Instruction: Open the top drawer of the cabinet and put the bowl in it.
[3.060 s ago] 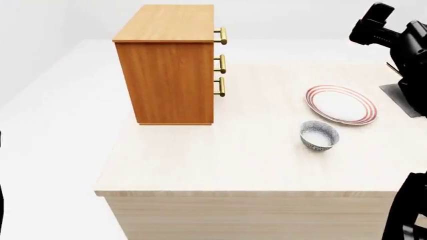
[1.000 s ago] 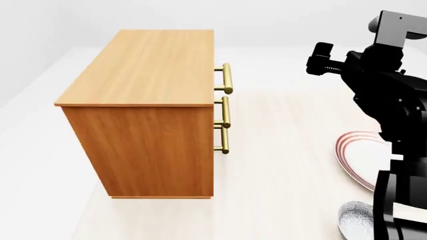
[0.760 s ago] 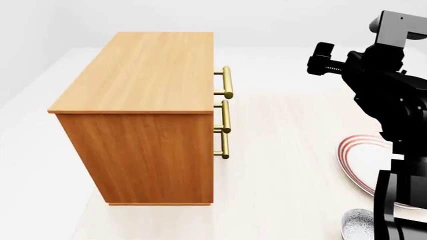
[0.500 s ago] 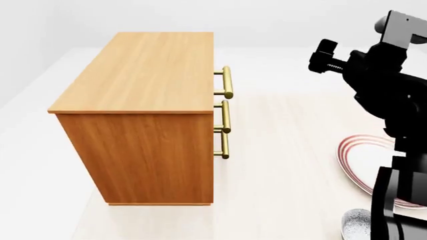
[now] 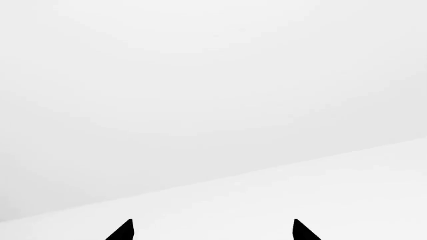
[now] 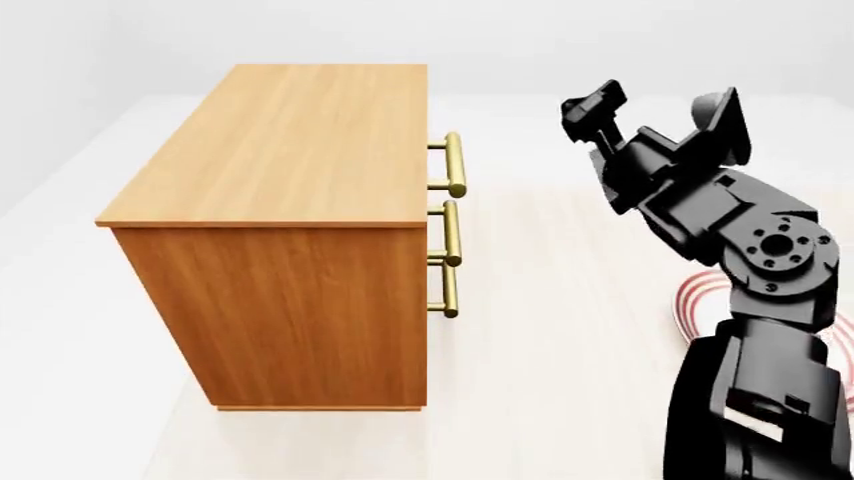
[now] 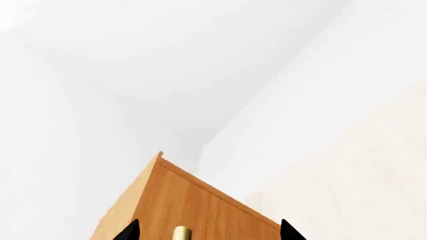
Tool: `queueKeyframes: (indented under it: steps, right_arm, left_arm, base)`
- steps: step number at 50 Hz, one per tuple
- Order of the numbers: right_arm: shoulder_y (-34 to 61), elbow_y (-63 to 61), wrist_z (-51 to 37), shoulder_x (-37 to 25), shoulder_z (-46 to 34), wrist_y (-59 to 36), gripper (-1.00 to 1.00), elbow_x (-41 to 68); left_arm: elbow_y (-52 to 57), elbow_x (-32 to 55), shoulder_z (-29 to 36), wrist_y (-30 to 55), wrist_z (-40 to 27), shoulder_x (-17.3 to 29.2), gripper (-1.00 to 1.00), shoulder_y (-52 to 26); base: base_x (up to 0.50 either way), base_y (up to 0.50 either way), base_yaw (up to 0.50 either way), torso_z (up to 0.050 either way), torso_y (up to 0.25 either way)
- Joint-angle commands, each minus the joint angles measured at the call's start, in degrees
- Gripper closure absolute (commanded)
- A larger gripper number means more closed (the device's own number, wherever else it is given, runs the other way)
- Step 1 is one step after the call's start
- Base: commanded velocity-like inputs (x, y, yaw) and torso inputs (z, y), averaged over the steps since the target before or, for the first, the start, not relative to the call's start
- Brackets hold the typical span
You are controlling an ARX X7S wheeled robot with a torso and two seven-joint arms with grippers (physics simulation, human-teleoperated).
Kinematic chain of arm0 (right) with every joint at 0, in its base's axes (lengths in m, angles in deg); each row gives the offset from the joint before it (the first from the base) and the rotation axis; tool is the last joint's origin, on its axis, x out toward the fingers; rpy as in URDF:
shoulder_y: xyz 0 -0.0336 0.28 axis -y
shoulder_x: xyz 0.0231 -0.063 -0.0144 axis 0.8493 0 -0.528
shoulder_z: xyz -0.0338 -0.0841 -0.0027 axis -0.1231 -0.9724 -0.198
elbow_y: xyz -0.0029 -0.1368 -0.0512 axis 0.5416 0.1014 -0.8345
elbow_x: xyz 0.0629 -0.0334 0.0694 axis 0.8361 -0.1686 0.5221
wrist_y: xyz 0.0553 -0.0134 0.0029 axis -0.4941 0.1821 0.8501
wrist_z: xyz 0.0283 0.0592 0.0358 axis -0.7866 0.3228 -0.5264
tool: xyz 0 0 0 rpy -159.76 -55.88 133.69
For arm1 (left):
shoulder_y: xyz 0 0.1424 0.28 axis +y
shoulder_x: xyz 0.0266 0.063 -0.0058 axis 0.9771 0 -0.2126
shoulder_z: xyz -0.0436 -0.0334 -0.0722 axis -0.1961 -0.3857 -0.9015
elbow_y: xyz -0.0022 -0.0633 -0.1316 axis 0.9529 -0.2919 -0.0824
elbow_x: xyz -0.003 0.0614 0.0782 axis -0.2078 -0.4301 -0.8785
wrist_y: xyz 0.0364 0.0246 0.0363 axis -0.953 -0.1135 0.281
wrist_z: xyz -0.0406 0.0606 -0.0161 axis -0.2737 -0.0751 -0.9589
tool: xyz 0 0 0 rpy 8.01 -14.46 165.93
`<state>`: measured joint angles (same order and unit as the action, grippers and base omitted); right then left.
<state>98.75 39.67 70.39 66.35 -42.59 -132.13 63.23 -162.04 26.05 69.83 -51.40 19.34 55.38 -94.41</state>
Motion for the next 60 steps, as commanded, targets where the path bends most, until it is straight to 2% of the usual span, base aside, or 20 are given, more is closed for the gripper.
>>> queueKeyframes:
  steps: [1,17,34,60]
  right_arm:
    - [-1.5,5.6,0.6,3.9,7.7,1.9,-1.0,6.2]
    - [-1.1,12.2,4.7,5.4,7.4,5.4,-1.0,6.3]
    - [-0.3,21.2,11.2,6.4,2.8,8.1,-1.0,3.1]
    - [0.6,24.3,14.5,7.8,-0.1,8.0,-1.0,3.1]
  left_arm:
    - [0.0,0.0,0.2,-0.5,0.3,0.0,-1.0,0.2]
    - [0.0,0.2,-0.9,-0.6,0.9,-0.1,-1.0,0.4]
    - [0.0,0.1,-1.0,-0.5,0.9,-0.2,-1.0,-0.1]
    - [0.0,0.1,-1.0,-0.5,1.1,-0.3,-1.0,0.0]
  base:
    - [0.0,0.0,0.0,0.0,0.0]
    - [0.0,0.0,0.0,0.0,0.0]
    - [0.0,0.0,0.0,0.0,0.0]
    - [0.0,0.0,0.0,0.0,0.0]
